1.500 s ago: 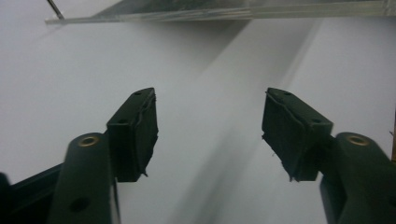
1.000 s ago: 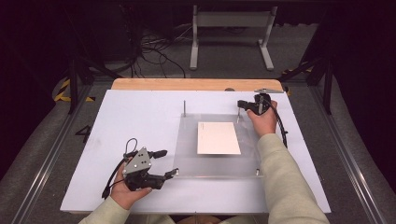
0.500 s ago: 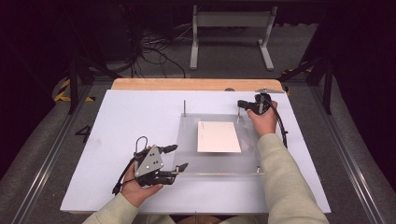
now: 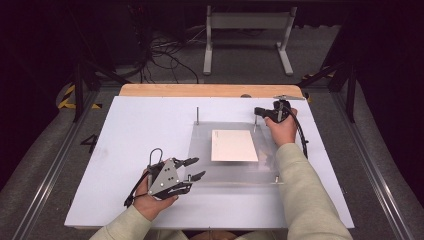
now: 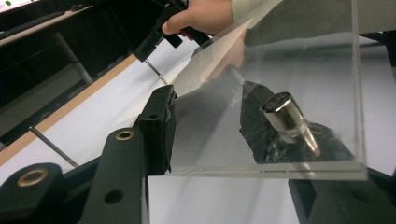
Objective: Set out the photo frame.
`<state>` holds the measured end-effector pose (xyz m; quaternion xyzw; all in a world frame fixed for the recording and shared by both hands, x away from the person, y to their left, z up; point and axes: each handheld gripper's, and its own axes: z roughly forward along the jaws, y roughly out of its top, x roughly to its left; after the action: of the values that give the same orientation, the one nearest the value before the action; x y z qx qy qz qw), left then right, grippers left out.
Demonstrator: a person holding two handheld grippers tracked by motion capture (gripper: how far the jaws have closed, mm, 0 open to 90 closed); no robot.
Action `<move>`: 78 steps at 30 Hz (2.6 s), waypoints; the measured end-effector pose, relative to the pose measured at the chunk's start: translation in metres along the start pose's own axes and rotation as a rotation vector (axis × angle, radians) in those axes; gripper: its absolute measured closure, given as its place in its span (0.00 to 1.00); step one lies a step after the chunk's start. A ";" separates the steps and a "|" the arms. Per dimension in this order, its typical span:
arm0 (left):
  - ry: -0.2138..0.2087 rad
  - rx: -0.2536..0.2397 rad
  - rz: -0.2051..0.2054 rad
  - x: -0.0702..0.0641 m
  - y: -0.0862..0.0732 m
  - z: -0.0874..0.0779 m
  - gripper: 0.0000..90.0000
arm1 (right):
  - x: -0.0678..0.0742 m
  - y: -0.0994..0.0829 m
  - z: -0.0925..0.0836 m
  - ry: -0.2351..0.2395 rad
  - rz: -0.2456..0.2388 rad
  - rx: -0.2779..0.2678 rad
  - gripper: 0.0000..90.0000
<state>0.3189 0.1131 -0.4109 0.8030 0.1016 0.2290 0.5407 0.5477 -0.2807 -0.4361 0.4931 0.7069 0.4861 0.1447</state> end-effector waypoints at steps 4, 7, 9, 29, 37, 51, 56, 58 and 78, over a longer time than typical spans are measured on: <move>-0.004 0.000 -0.004 0.000 0.000 0.000 0.61 | 0.001 0.000 0.000 -0.007 -0.002 0.002 0.95; -0.003 0.000 -0.011 0.001 0.000 0.000 0.61 | 0.002 0.000 -0.001 -0.014 0.005 0.002 0.95; -0.008 0.004 -0.009 0.002 0.000 -0.001 0.61 | 0.003 0.000 -0.001 -0.021 0.003 0.003 0.95; -0.021 0.011 -0.030 0.007 0.004 -0.001 0.60 | 0.019 -0.011 -0.063 0.038 -0.088 0.027 0.64; -0.022 0.014 -0.034 0.008 0.005 -0.001 0.59 | 0.032 -0.034 -0.105 0.107 -0.110 -0.035 0.60; -0.018 0.023 -0.035 0.007 0.006 -0.002 0.59 | 0.056 -0.049 -0.155 0.161 -0.237 -0.044 0.53; -0.017 0.028 -0.047 0.008 0.007 -0.002 0.58 | 0.067 -0.059 -0.166 0.214 -0.335 -0.028 0.50; -0.017 0.031 -0.046 0.008 0.008 -0.002 0.58 | 0.069 -0.062 -0.173 0.217 -0.358 -0.031 0.49; -0.019 0.034 -0.048 0.008 0.008 -0.003 0.58 | 0.099 -0.085 -0.193 0.241 -0.567 0.040 0.25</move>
<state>0.3240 0.1152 -0.4007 0.8115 0.1195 0.2066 0.5334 0.3221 -0.3061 -0.3855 0.2178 0.8378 0.4672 0.1800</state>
